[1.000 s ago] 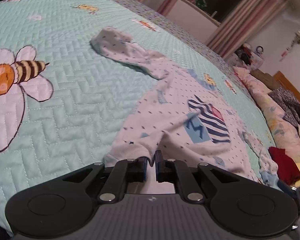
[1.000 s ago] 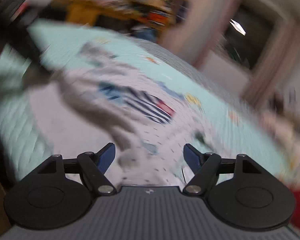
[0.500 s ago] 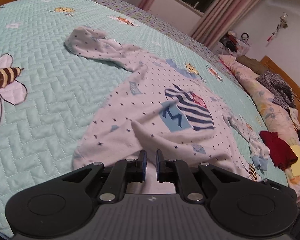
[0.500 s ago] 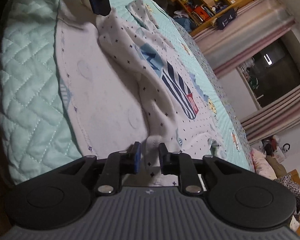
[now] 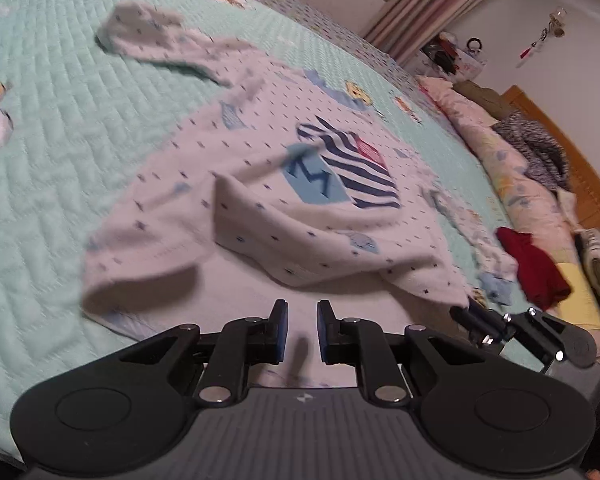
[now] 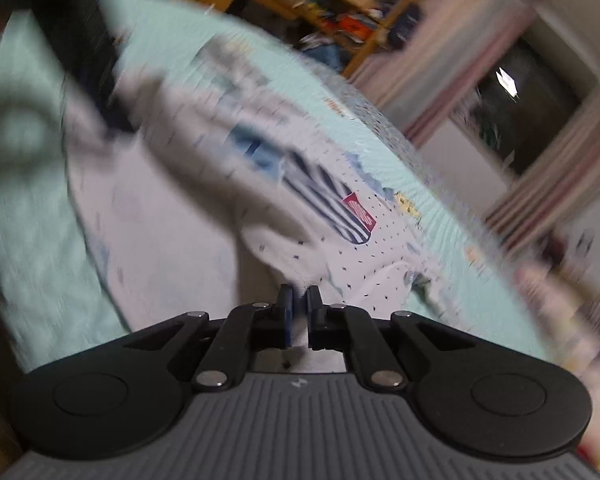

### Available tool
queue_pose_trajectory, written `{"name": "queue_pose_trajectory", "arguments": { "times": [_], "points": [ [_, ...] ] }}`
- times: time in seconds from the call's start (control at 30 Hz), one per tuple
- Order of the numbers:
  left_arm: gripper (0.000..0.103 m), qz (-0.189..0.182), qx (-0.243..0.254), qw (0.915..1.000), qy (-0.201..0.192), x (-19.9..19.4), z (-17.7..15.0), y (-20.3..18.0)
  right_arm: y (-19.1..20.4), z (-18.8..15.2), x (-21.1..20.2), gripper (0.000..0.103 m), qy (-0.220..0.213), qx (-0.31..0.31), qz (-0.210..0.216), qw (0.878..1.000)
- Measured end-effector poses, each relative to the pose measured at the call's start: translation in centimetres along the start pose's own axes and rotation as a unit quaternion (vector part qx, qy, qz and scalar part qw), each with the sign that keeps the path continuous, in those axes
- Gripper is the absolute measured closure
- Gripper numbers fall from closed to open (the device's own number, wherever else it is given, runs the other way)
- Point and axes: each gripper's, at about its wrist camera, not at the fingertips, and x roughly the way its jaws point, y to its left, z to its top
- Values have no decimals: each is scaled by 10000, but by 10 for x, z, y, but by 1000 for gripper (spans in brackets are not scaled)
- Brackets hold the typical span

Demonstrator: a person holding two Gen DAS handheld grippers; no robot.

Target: Fold clothes

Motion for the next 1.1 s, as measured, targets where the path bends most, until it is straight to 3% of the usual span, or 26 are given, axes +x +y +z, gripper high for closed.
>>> {"name": "queue_pose_trajectory", "arguments": {
  "times": [0.07,0.2,0.37,0.5,0.57,0.67,0.73,0.93,1.1],
  "points": [
    [87,-217,-172,9996,69,5,-2,1,-26,5,-7,96,-121,779,179,9967],
    [84,-120,-440,9990,1,16,-4,4,-60,4,-14,97,-266,1860,360,9815],
    [82,-257,-1113,9932,-213,24,-5,18,-80,4,-13,97,-488,2757,654,9578],
    [79,-590,-1321,9890,-317,35,-7,20,-87,6,-16,97,-568,3167,852,9430],
    [77,-854,-1540,9836,-380,41,-8,25,-89,7,-21,97,-586,3261,896,9392],
    [77,-1259,-2112,9682,-464,49,-10,43,-91,7,-28,97,-596,3376,918,9349],
    [77,-1436,-2311,9607,-558,48,-10,50,-92,6,-32,97,-555,3383,875,9353],
    [78,-1084,-1546,9775,-943,27,3,37,-85,-10,-28,97,-113,3052,566,9505],
    [79,-1064,-936,9803,-1378,-17,12,28,-65,-17,-25,97,288,2125,463,9756]
  ]
}}
